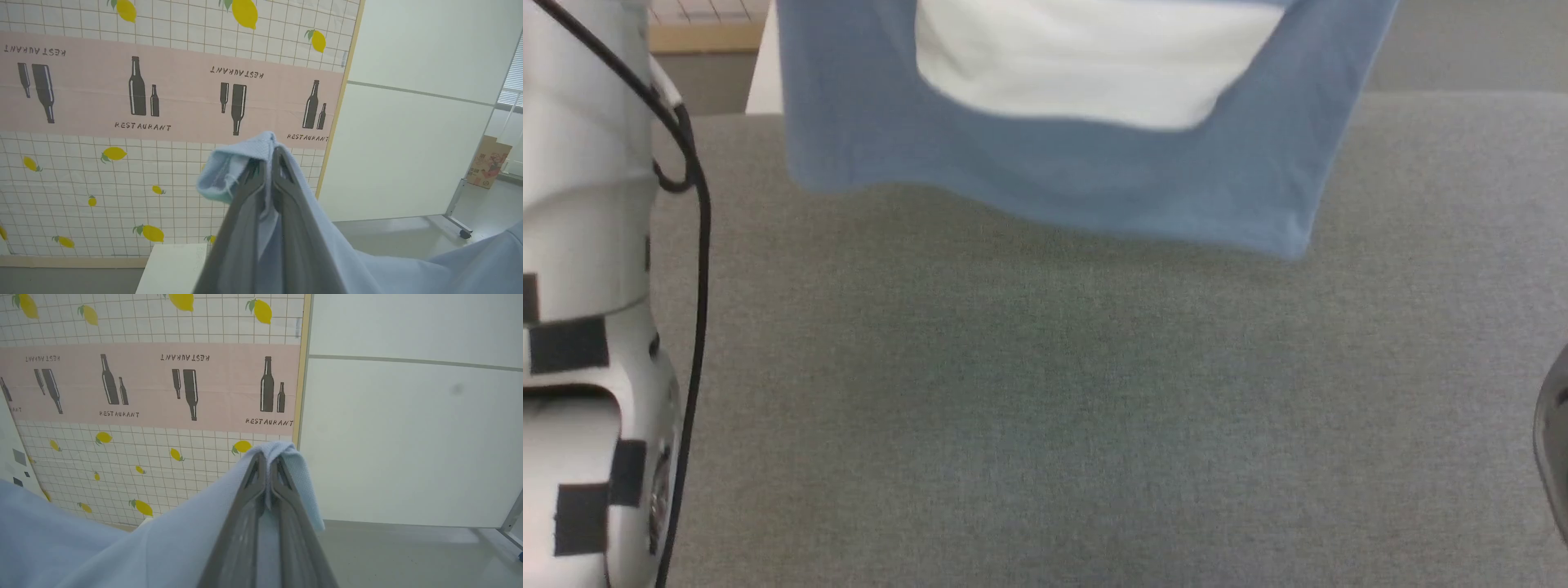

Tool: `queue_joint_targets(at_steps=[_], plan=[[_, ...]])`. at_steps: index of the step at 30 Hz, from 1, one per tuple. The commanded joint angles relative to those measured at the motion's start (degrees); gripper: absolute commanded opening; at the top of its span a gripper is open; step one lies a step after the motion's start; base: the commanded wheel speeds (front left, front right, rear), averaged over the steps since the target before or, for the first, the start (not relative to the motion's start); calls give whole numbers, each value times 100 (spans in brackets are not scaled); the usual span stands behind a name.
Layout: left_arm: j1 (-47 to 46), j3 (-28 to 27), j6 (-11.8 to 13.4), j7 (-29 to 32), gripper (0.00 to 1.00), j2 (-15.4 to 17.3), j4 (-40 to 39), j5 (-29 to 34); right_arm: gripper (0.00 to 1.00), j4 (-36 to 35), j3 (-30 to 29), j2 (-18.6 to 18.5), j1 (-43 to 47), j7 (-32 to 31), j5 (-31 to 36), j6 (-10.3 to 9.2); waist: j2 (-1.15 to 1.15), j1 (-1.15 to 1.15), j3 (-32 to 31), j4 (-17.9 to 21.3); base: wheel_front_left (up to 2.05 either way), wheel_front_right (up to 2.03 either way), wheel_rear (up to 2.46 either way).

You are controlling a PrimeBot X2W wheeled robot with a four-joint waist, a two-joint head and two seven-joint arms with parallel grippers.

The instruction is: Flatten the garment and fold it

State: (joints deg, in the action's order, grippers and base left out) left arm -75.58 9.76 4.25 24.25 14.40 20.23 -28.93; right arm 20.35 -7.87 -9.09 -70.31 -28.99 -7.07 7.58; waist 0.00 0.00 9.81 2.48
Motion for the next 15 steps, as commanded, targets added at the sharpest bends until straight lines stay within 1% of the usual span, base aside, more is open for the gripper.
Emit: queue_joint_targets(at_steps=[1,6,8,12,15], plan=[[-285,-51,93,-167,0,-4,-6,128,0,65,-49,20,-298,44,134,-9,0,0,543,21,0,0,0],[-1006,-239,387,-846,0,-89,54,308,0,307,-212,19,-1148,346,556,-9,0,0,1279,69,0,0,0],[-1237,-279,444,-1054,0,-172,94,314,0,409,-307,21,-1458,512,764,-9,0,0,1539,81,0,0,0],[-1435,-356,450,-1447,0,-364,159,217,0,676,-438,-8,-1893,832,1170,-9,0,0,1919,12,0,0,0],[-1383,-386,319,-1781,0,-455,262,123,0,921,-452,-100,-2049,1186,1478,-9,0,0,2073,-97,0,0,0]])
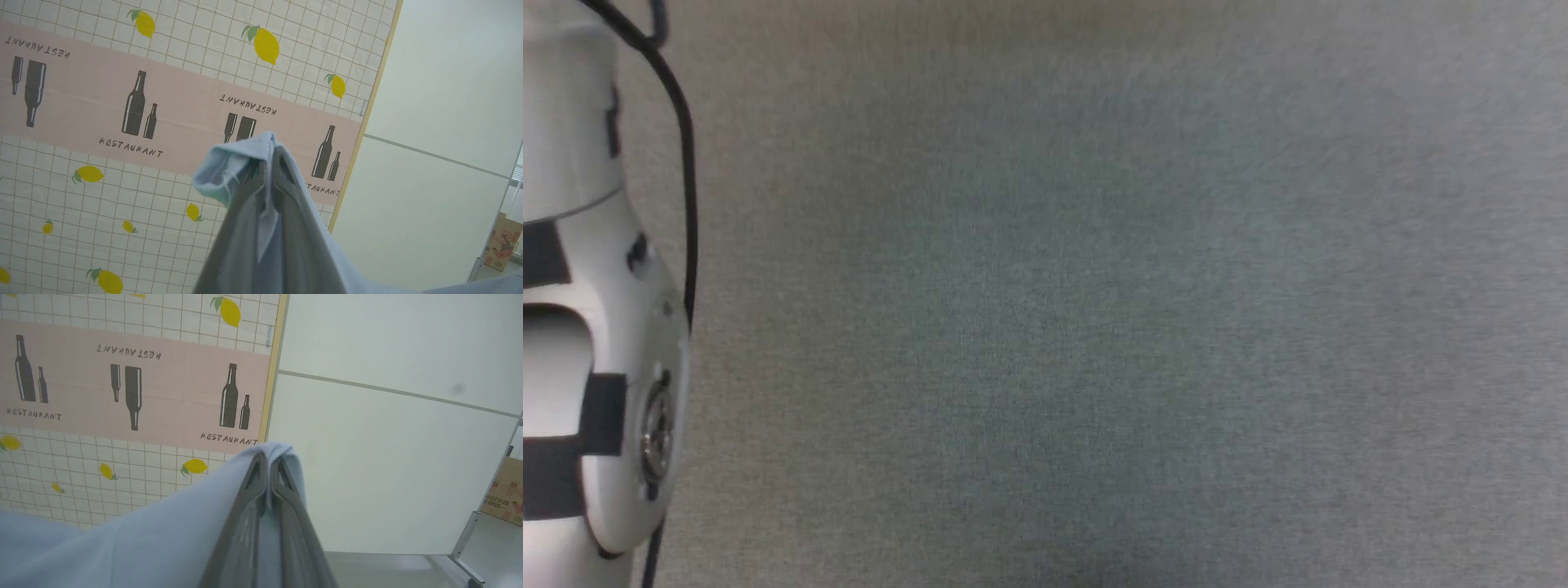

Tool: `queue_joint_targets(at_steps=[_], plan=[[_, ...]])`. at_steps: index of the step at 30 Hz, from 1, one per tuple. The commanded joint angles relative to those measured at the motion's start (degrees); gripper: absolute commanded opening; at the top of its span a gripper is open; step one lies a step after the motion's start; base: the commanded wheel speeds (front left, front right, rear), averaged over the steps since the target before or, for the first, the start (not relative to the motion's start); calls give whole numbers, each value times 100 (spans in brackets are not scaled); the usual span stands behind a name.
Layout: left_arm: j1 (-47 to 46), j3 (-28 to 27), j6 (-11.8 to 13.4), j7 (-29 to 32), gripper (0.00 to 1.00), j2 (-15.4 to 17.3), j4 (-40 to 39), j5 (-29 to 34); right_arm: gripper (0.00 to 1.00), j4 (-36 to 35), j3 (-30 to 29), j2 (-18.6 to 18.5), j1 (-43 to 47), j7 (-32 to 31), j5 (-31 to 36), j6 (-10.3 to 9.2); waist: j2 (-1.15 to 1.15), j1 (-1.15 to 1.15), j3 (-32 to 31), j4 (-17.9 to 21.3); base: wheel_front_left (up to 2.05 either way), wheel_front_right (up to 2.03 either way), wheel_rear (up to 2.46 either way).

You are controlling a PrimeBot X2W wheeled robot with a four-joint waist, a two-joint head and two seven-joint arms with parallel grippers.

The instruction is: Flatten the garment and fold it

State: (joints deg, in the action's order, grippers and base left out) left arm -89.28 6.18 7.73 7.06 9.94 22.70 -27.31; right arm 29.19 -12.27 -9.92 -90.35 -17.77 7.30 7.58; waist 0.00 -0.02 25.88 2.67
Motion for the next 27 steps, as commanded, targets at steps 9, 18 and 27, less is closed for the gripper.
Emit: queue_joint_targets(at_steps=[9,18,27], plan=[[470,-80,-895,-748,0,-46,1000,-469,0,897,-17,-91,285,848,316,-9,0,2,680,-260,0,0,0],[1246,-168,-1382,-285,0,98,1068,-1159,0,1253,709,-654,1011,1055,-688,-9,0,2,573,-346,0,0,0],[2818,-200,-1129,1477,0,386,-258,-1842,0,-275,855,-1144,2800,235,-2744,-9,0,2,226,-412,0,0,0]])
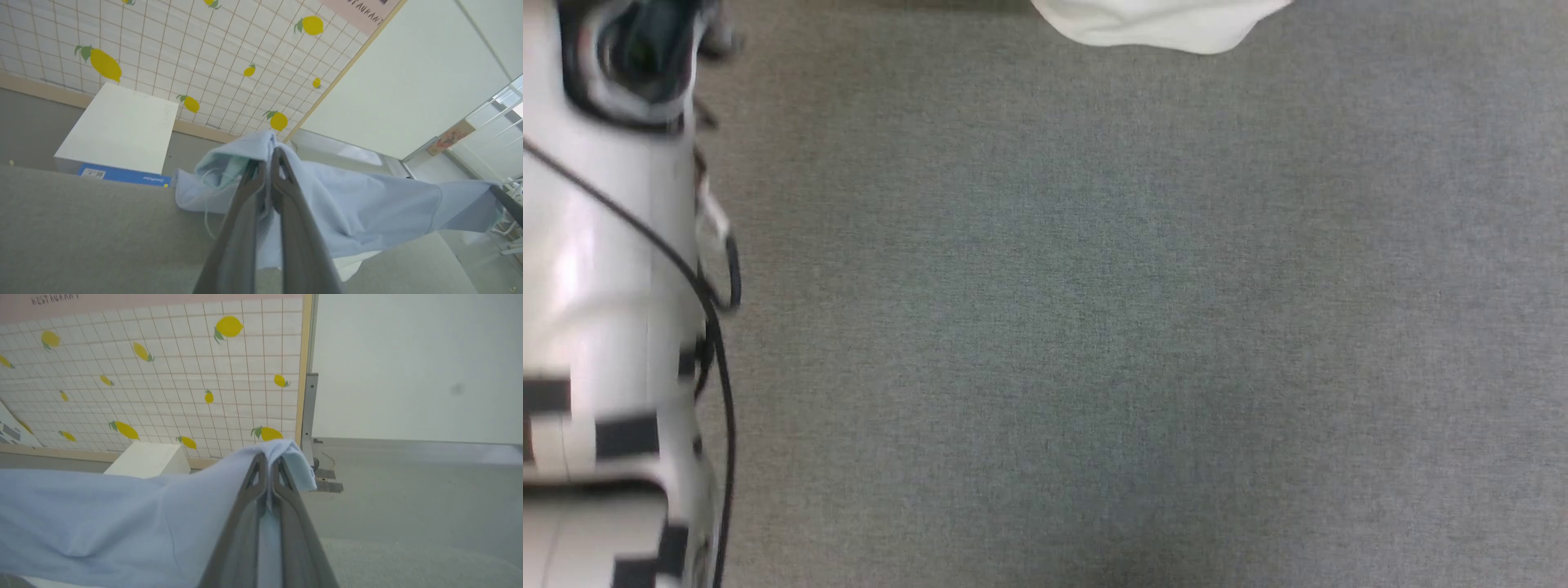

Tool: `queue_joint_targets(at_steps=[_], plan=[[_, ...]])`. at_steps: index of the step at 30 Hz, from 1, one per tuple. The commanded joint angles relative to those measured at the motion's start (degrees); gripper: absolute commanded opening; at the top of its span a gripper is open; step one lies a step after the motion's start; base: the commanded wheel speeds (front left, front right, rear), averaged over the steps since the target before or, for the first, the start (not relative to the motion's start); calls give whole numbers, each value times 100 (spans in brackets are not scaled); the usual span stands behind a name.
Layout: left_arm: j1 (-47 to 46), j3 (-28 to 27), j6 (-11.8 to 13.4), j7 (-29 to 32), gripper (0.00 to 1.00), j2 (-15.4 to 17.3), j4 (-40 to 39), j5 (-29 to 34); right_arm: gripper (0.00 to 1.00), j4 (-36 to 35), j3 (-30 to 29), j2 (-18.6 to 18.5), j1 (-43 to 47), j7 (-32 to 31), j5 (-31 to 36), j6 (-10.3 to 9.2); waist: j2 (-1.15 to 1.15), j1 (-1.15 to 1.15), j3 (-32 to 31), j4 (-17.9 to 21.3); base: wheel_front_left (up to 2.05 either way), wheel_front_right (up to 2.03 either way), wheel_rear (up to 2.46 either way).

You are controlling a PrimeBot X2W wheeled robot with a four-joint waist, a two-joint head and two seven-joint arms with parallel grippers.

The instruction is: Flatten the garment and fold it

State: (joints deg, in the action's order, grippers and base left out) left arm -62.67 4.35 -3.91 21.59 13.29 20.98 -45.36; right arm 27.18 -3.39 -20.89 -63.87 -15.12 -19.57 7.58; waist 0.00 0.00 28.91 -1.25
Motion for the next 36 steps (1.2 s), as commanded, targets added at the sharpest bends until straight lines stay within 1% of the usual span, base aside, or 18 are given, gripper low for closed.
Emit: queue_joint_targets(at_steps=[1,4,6,8,9,11,16,19,22,26,28,32,36], plan=[[375,-56,120,106,0,55,-308,-93,0,-283,-99,-87,392,-122,-170,-9,0,0,-113,-23,0,0,0],[1136,-257,472,244,0,0,-1092,-280,0,-990,-401,-142,1203,-456,-445,-9,0,0,-194,-41,0,0,0],[1654,-378,652,237,0,-61,-1529,-364,0,-1405,-651,-69,1711,-603,-534,-9,0,0,-275,-41,0,0,0],[2117,-450,779,175,0,-106,-1868,-363,0,-1735,-847,47,2146,-733,-587,-9,0,0,-342,-40,0,0,0],[2419,-433,805,143,0,-114,-2050,-319,0,-1919,-954,141,2413,-790,-614,-9,0,0,-400,-40,0,0,0],[2963,-374,819,53,0,-149,-2336,-228,0,-2218,-1131,340,2885,-875,-646,-9,0,0,-516,-39,0,0,0],[4087,-393,883,-191,0,-391,-2779,-286,0,-2799,-1344,828,3946,-1051,-708,-9,0,0,-857,-29,0,0,0],[4637,-321,830,-224,0,-319,-2954,-172,0,-3028,-1435,1065,4411,-1076,-752,-9,0,0,-1064,-17,0,0,0],[5241,-251,751,-189,0,-148,-3105,-39,0,-3274,-1483,1238,4943,-1093,-765,-9,0,0,-1279,-17,0,0,0],[5899,-269,626,-90,0,-60,-3327,-201,0,-3540,-1452,1323,5541,-1123,-801,-9,0,0,-1468,-2,0,0,0],[6205,-288,605,-51,0,-21,-3423,-251,0,-3648,-1459,1373,5821,-1169,-822,-9,0,0,-1560,5,0,0,0],[6712,-380,607,-47,0,-12,-3551,-373,0,-3832,-1484,1468,6354,-1361,-889,-9,0,0,-1747,25,0,0,0],[7177,-419,664,42,0,77,-3631,-366,0,-3973,-1492,1506,6887,-1694,-969,-9,0,0,-1932,27,0,0,0]])
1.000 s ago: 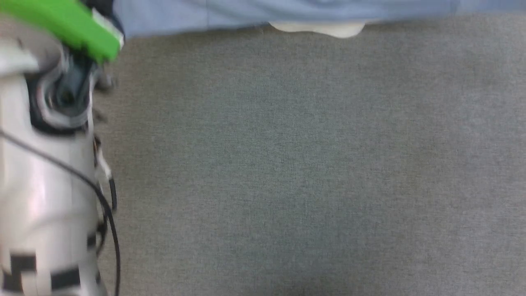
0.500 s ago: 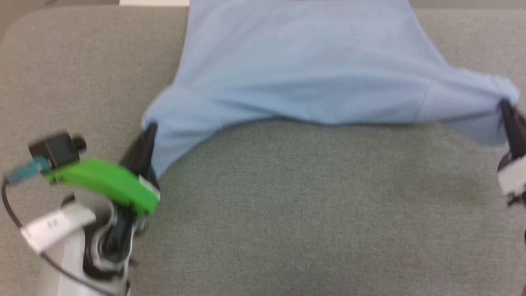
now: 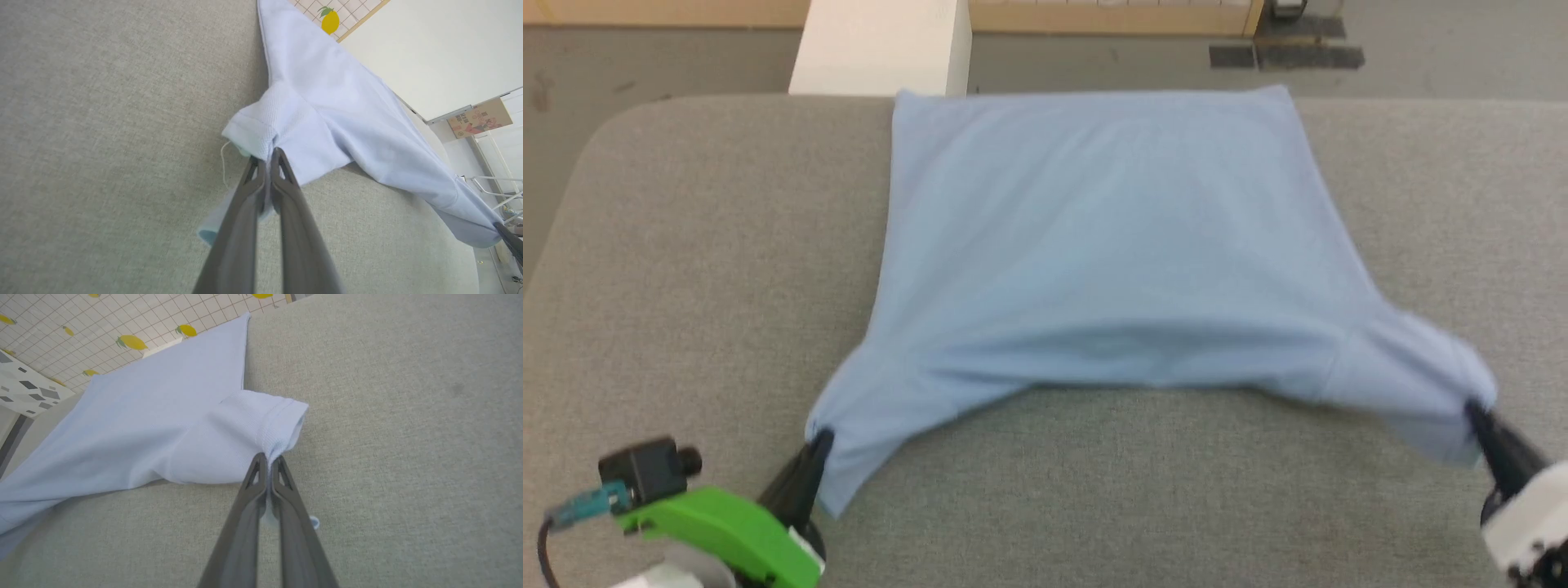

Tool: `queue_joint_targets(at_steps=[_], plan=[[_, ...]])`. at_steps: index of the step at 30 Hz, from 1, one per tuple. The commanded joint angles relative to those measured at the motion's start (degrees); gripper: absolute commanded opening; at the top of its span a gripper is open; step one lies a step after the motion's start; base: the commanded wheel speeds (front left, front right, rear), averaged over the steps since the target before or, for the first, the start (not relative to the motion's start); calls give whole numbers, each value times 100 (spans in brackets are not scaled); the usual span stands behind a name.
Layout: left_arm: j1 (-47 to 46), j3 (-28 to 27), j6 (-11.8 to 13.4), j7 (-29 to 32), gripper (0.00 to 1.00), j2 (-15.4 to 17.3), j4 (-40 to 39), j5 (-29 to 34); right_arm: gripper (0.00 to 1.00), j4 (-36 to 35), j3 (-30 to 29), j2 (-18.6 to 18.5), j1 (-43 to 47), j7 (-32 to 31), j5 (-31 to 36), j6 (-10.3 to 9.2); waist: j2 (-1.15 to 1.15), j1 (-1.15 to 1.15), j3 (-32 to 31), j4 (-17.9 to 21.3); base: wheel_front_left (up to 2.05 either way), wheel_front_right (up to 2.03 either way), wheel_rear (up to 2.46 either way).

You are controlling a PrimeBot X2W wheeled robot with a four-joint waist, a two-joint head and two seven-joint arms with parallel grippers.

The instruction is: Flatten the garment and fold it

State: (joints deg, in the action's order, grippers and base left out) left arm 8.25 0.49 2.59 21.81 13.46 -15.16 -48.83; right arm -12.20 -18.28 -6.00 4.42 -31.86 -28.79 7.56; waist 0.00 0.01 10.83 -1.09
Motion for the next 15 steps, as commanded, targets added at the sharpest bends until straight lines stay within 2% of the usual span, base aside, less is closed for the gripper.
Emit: queue_joint_targets(at_steps=[1,6,15], plan=[[191,-35,23,60,0,79,-44,-34,0,-79,30,11,183,-129,-83,-8,0,-1,-162,14,0,0,0],[818,-47,115,375,0,170,-245,-207,0,-359,221,-120,908,-727,-370,-8,0,-1,-413,40,0,0,0],[1749,-205,327,701,0,265,-745,-444,0,-703,-150,29,1723,-1172,-415,-8,0,-1,-762,49,0,0,0]])
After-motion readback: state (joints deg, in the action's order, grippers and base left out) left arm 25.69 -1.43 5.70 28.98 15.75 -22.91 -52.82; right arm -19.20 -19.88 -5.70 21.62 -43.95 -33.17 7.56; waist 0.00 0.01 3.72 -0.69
